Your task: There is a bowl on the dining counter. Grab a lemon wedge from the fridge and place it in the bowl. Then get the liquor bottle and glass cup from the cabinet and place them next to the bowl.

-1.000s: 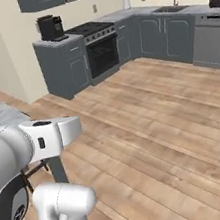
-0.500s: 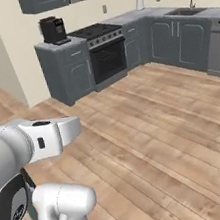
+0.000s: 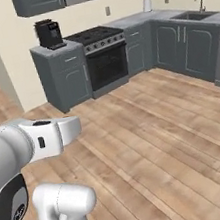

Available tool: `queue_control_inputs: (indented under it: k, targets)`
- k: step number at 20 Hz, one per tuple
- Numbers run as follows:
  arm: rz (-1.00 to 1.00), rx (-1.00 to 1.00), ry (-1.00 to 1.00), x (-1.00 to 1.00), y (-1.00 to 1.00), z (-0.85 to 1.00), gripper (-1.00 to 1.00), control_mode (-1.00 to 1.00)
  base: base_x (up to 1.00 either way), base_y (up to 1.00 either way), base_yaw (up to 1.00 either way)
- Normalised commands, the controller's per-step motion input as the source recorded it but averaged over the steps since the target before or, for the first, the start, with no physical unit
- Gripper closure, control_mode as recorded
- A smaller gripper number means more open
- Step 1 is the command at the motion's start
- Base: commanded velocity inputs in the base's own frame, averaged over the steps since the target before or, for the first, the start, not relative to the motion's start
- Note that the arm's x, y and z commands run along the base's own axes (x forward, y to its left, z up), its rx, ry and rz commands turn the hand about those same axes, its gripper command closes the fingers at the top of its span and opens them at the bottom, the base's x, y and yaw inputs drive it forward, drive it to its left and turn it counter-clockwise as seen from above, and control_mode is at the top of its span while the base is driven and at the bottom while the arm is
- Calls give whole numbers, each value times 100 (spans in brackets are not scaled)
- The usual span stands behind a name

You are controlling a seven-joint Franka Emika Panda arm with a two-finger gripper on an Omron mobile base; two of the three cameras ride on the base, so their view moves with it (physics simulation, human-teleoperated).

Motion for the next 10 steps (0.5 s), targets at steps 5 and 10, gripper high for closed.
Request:
queue_control_inputs:
  k: [5, 10]
  targets:
    - [0, 0, 0, 0, 0, 0, -100, 100, 100, -75, 20]
    - [0, 0, 0, 0, 0, 0, -100, 100, 100, -67, 19]
